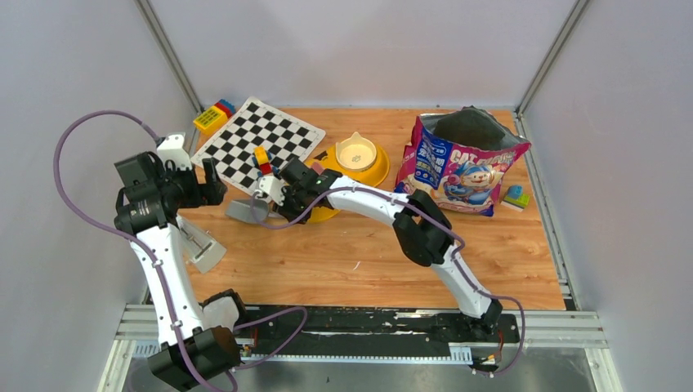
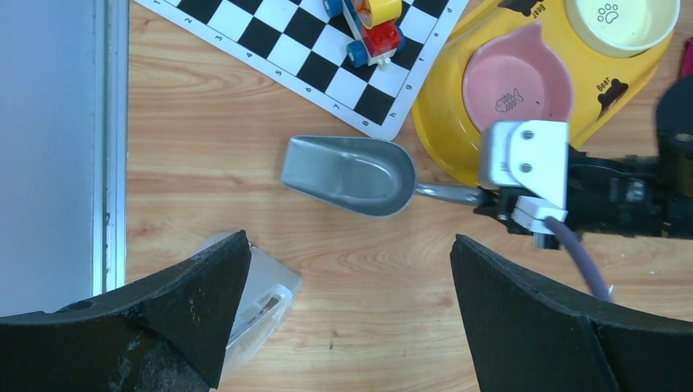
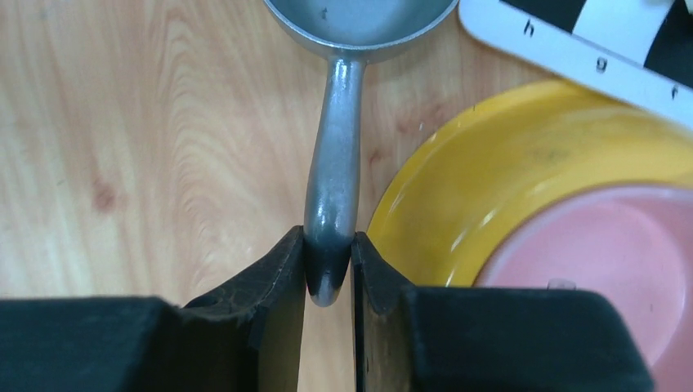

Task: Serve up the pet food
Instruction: Pick up the spatula from the center of the board, then place the spatula at the center of the board.

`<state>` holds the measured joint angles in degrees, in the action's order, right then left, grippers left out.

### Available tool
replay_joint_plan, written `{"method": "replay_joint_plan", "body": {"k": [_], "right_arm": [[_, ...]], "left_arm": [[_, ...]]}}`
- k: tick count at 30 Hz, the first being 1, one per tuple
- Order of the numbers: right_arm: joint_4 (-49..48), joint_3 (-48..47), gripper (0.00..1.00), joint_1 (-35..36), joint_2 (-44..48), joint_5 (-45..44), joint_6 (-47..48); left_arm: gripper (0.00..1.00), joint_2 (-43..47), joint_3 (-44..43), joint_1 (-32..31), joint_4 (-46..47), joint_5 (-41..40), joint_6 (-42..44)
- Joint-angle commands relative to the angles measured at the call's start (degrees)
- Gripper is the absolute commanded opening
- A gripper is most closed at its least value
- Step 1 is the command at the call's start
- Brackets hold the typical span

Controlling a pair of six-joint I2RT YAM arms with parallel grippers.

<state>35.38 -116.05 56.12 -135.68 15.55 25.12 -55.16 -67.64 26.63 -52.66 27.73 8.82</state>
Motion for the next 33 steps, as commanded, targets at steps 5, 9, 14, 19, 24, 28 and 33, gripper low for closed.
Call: {"method": "replay_joint_plan", "body": {"k": [5,9,14,19,24,28,33], "right_arm": [[0.62,13.62,0.00,0.19,20.73,-6.53,-7.38],[0.66,23.13,0.00,-0.47,31.59,-9.38,-9.06],[2.10,33.34,0.00,-2.38,43.68,-10.62,-10.22],[3.21,44.04,0.00,-4.33,51.66,-17.69,-10.52],[3.02,53.46,0.00,-10.41,55.83,-20.55,-12.50],[3.29,61.00,0.00,-13.07,60.29,-21.80,-13.02],[4.78,64.85,0.00,-14.61,66.81,-26.32,-12.93]], "left_arm": [[1.00,1.08,-0.51,0.97,1.74,0.83,-1.20],[1.00,0.23,-1.19,0.96,1.30,1.76,-1.28],[1.00,-1.00,-2.33,0.94,-0.39,4.40,-0.91],[1.00,-1.90,-2.58,0.88,-1.67,6.87,0.07],[1.00,-2.13,-2.30,0.05,-2.65,6.68,1.51],[1.00,-1.12,-2.26,-1.74,-3.53,5.43,1.98],[1.00,-0.68,-3.17,-3.90,-3.81,5.31,1.78]]}}
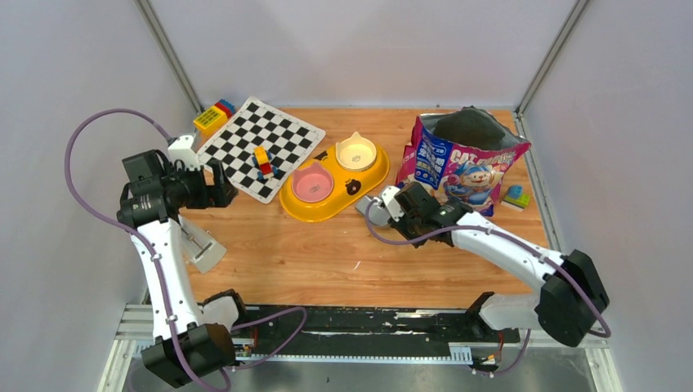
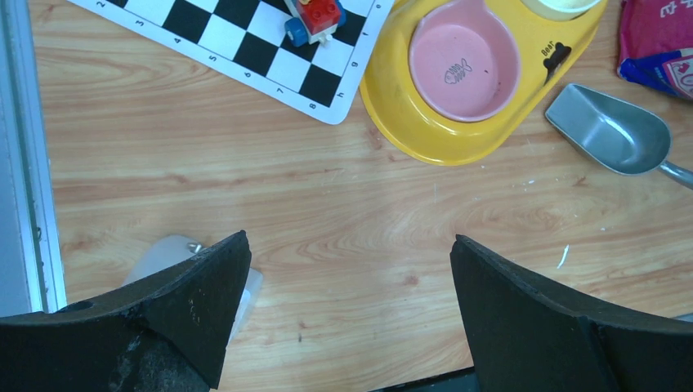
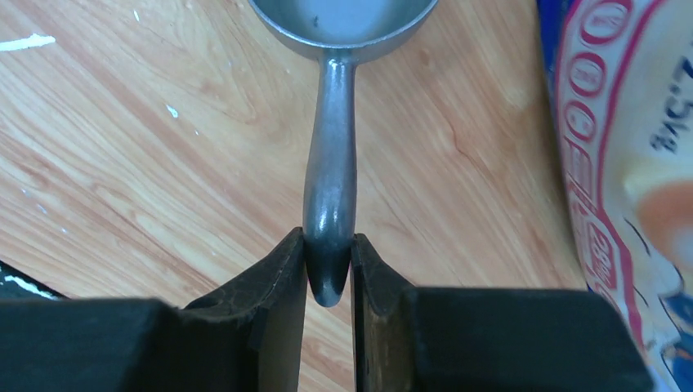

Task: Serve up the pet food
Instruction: Place the spatula at the center of the board.

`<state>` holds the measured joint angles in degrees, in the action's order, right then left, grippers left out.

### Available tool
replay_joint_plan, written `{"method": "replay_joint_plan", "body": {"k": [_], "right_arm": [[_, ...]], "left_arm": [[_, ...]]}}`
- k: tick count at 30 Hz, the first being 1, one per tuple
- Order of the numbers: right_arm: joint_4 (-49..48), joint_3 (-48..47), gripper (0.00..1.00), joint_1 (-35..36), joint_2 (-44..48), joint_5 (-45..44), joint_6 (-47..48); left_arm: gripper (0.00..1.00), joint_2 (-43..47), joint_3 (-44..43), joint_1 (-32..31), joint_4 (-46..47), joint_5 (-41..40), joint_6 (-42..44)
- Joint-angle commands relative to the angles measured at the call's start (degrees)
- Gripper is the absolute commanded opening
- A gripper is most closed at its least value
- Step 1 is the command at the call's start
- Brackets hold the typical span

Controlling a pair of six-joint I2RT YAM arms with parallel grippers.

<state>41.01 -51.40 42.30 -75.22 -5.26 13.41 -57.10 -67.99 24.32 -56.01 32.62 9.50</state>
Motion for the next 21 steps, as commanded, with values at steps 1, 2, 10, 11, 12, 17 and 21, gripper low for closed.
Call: {"method": "replay_joint_plan", "body": {"k": [1,2,10,11,12,17,21], "right_arm": [[-0.32,-0.17,0.00,-1.84,6.93,-4.76,-1.09],[0.30,-0.39,0.00,-2.24,7.16,-4.21,-0.92],[6.72,-3.55,0.00,-2.17,-3.49,7.47,1.27],[7.28,-4.02,0.02,-2.14,-5.62,9.01,1.35],[7.52,-4.27,0.06,-2.08,-6.78,10.44,1.46],[9.86,-6.38,0.28,0.05,-8.32,17.86,1.40],[11.89,-7.92,0.44,3.64,-7.72,23.15,0.85]], "left_arm": [[1.00,1.04,-2.97,-1.88,-0.49,0.40,0.87],[1.00,0.90,-3.23,-2.53,-0.41,0.37,0.74],[1.00,-1.41,-3.85,-4.80,1.00,-0.34,-0.64],[1.00,-1.67,-3.89,-4.89,1.04,-0.31,-0.72],[1.00,-1.73,-3.90,-5.00,1.10,-0.42,-0.82],[1.00,-1.74,-3.91,-5.36,1.33,-0.50,-0.82],[1.00,-1.77,-3.95,-5.94,1.16,-0.69,-0.57]]}}
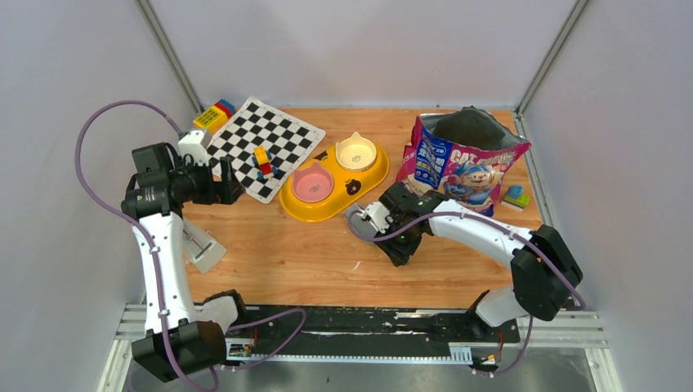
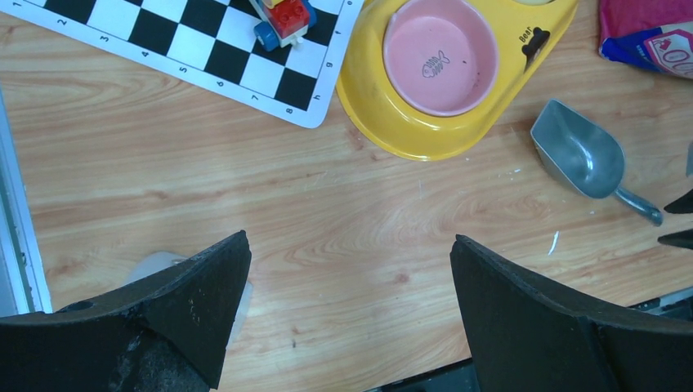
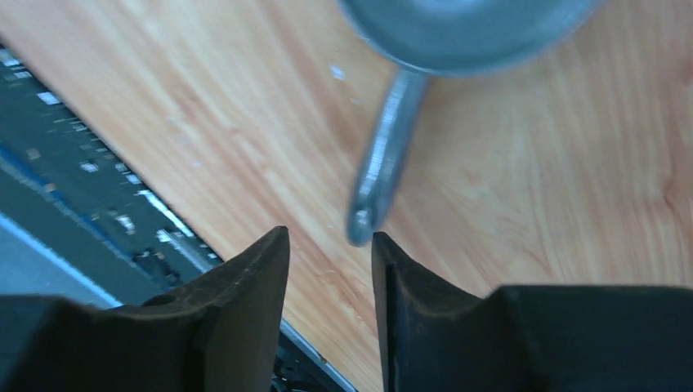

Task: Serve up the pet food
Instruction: Place the spatula at the center of the board, then pick up the spatula from the center of the board.

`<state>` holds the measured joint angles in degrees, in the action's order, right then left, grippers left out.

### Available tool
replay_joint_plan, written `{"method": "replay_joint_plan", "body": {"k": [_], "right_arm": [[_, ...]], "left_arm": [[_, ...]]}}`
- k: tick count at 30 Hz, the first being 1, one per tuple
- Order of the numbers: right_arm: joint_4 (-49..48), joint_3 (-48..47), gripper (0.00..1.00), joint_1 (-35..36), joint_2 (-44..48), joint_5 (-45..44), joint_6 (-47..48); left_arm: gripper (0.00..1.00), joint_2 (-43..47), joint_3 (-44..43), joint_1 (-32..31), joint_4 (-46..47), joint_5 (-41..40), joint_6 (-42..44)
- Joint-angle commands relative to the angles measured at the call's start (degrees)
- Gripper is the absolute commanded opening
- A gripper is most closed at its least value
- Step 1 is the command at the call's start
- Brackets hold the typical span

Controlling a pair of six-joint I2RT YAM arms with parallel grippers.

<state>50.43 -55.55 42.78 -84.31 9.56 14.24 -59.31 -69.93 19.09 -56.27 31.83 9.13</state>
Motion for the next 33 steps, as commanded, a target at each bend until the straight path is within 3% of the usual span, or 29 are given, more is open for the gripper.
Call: {"method": "replay_joint_plan", "body": {"k": [1,3,8,13,16,24,33], "right_arm": [[2.75,-4.04,0.46,4.53,1.30,9.10,-0.21],[3.20,-4.38,0.54,6.95,0.85,10.90,-0.23],[3.19,-6.40,0.57,9.42,-1.21,9.91,1.17],[0.58,-8.12,0.58,8.68,3.98,1.18,5.16],[-2.80,-6.82,0.58,4.71,8.12,-4.36,6.82],[-13.48,5.84,0.58,-1.04,9.25,-18.61,13.80],[-12.45,5.71,0.56,3.02,3.97,-10.65,12.41]], "left_arm": [[1.00,0.25,-2.03,-0.81,1.34,-0.08,-0.13],[1.00,-0.02,-2.22,-1.22,1.27,-0.23,0.05],[1.00,-0.68,-2.56,-2.21,0.97,-1.25,0.55],[1.00,-0.27,-2.18,-2.33,0.79,-1.73,1.49],[1.00,0.03,-1.91,-2.39,0.73,-1.35,1.80],[1.00,-0.31,-1.81,-3.18,0.78,-0.31,2.05],[1.00,-0.71,-0.11,-4.50,1.98,-0.55,1.89]]}}
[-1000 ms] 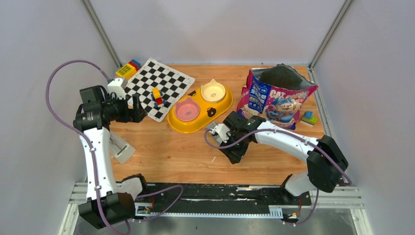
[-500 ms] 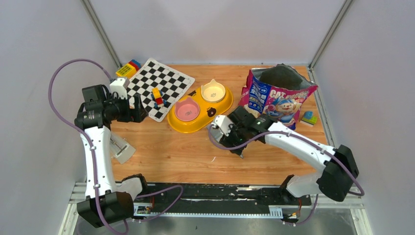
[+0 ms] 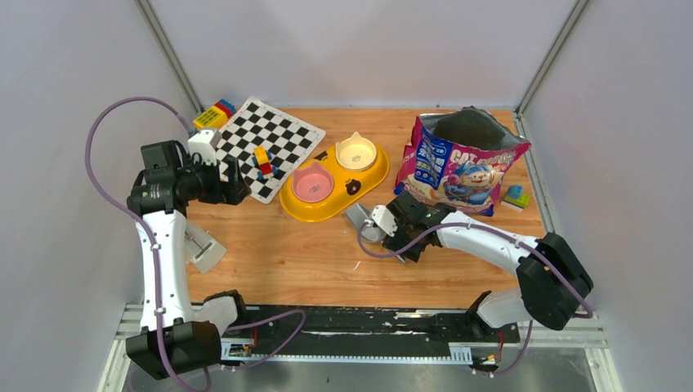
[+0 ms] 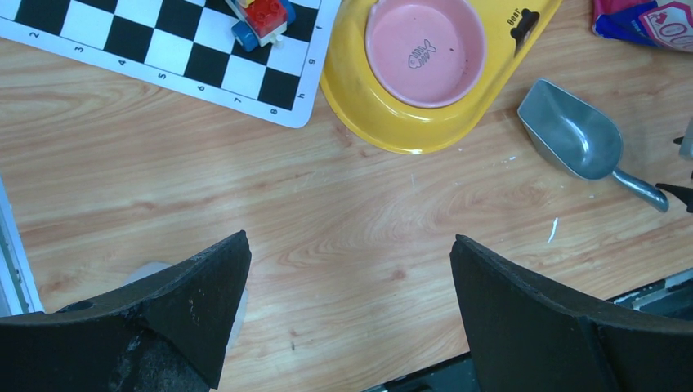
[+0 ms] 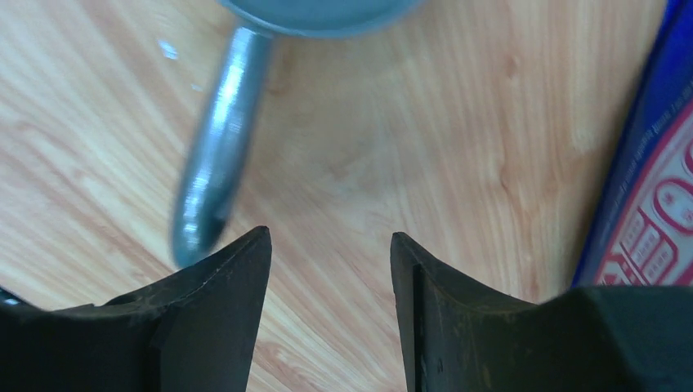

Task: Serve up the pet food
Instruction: Pick up the spatula from the center of the board.

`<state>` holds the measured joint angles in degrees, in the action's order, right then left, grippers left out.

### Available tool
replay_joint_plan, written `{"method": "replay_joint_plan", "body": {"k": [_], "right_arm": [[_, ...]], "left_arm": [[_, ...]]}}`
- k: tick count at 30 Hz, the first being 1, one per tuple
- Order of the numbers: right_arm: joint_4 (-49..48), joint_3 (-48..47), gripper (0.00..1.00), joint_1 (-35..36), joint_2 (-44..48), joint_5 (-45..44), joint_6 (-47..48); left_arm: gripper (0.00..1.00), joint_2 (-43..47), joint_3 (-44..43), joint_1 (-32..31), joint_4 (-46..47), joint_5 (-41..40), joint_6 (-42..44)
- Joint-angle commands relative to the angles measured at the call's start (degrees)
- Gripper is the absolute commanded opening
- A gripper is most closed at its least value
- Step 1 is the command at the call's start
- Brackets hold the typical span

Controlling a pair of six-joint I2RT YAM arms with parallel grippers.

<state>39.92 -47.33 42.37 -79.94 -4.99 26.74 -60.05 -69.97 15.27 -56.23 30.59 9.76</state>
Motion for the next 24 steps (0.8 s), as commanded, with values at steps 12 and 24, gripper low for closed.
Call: {"method": "replay_joint_plan", "body": {"k": [12,24], "right_arm": [[-4.73,-16.32,0.56,18.22,-17.31,5.27,-4.75],[13.38,-30.48,0.57,-3.26,-1.69,29.61,-3.04]], "left_arm": [[1.00,-0.64,2.76,-7.80,2.83,-4.95,3.28],[1.00,-8.44,2.67,-32.44,6.43,-13.86,6.89]]}}
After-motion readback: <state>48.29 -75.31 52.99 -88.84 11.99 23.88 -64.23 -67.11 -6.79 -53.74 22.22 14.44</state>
